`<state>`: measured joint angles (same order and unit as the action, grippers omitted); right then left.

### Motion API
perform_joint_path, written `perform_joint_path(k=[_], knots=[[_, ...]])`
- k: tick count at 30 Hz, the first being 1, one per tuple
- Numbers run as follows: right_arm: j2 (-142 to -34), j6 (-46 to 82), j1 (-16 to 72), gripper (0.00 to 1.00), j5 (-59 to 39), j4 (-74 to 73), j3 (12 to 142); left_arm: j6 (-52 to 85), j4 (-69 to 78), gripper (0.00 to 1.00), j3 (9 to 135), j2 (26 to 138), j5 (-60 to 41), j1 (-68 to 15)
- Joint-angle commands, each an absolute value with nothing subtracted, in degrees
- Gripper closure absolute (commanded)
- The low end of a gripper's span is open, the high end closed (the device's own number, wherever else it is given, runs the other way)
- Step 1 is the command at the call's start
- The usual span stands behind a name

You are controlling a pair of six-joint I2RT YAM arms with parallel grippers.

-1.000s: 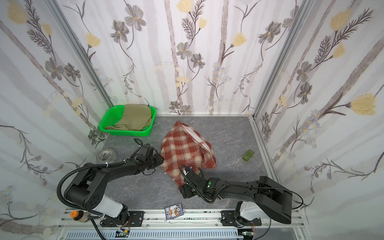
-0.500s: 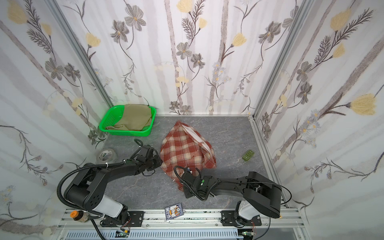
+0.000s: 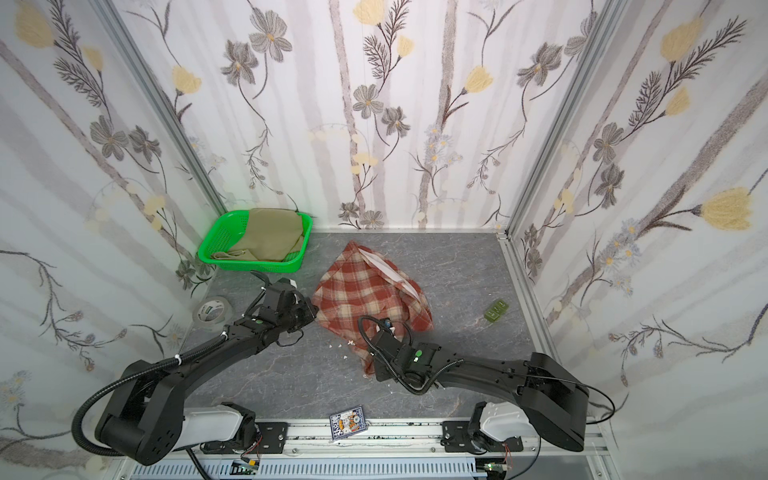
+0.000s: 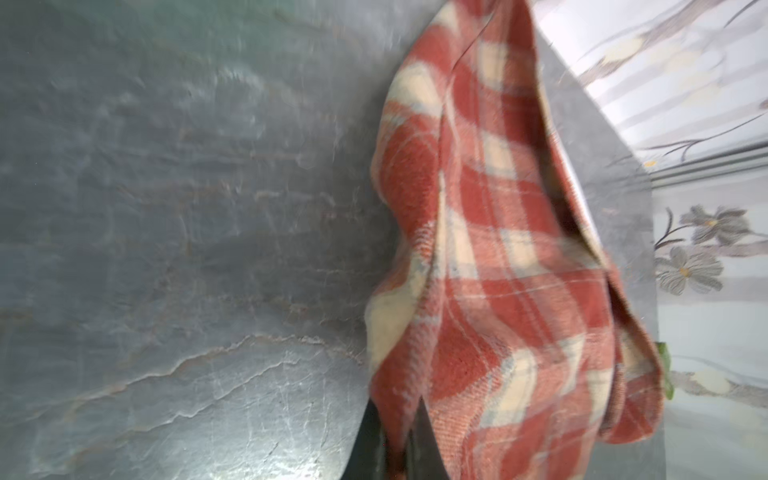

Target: Fold and stack the skirts

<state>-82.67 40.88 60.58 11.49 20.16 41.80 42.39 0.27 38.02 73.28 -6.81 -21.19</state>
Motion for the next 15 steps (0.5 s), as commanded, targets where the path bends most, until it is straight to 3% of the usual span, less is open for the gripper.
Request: perform_joint_path(k=[1, 9, 15], knots=[[-78.7, 36.0, 56.2, 1.00, 15.5, 23.4, 44.1, 43.4, 0.0, 1.00, 41.2, 69.6, -0.4, -19.8], [-74.5, 21.3, 45.0, 1.00, 21.9, 27.4, 57.3, 40.8, -0.3, 1.00, 53.7, 68.0, 1.0, -17.1], [-72.4, 15.9, 42.1, 1.00, 22.5, 28.3, 61.3, 38.8, -1.4, 1.00, 58.2, 67.6, 0.7, -16.0]])
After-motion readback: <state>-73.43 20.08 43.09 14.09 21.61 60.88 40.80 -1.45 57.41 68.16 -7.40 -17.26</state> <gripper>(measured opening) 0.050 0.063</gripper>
